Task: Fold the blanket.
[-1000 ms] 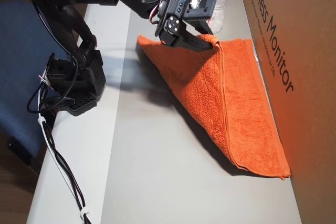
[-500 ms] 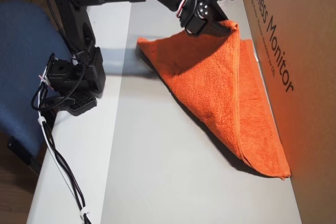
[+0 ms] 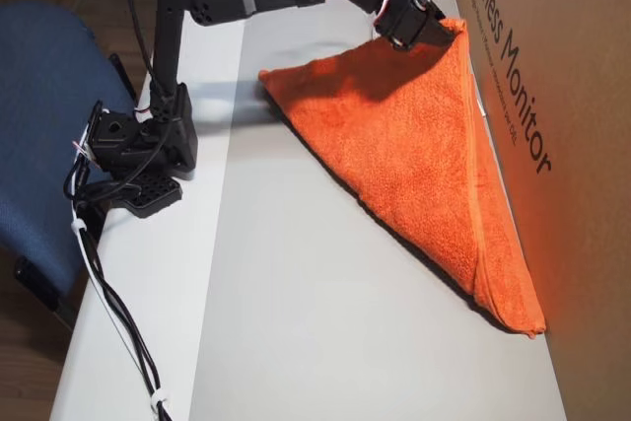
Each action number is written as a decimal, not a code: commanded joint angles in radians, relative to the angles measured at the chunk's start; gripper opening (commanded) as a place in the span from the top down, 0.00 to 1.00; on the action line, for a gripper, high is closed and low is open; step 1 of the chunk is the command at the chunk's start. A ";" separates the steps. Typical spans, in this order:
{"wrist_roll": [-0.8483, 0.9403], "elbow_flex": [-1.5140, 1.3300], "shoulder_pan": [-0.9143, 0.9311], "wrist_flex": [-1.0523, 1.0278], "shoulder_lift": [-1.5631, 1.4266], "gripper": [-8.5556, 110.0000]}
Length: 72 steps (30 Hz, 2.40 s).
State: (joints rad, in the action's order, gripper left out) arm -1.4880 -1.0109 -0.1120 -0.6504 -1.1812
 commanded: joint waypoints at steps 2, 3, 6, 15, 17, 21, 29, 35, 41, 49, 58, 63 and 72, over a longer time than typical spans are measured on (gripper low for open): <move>0.046 0.147 -0.026 0.020 0.075 0.93; 0.055 0.169 -0.031 0.020 0.095 0.93; 0.092 0.219 -0.049 0.020 0.156 0.93; 0.115 0.288 -0.107 0.179 0.305 0.93; 0.166 0.288 -0.112 0.229 0.334 0.93; 0.224 0.288 -0.120 0.284 0.383 0.93; 0.239 0.290 -0.153 0.337 0.451 0.93; 0.239 0.290 -0.179 0.339 0.486 0.93; 0.239 0.290 -0.183 0.394 0.525 0.93; 0.241 0.290 -0.156 0.402 0.561 0.93; 0.241 0.290 -0.127 0.485 0.606 0.93; 0.241 0.290 -0.126 0.500 0.617 0.93; 0.222 0.341 -0.143 0.488 0.672 0.93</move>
State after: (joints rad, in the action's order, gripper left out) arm -1.2579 -0.7409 -0.2470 -0.1703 -0.5031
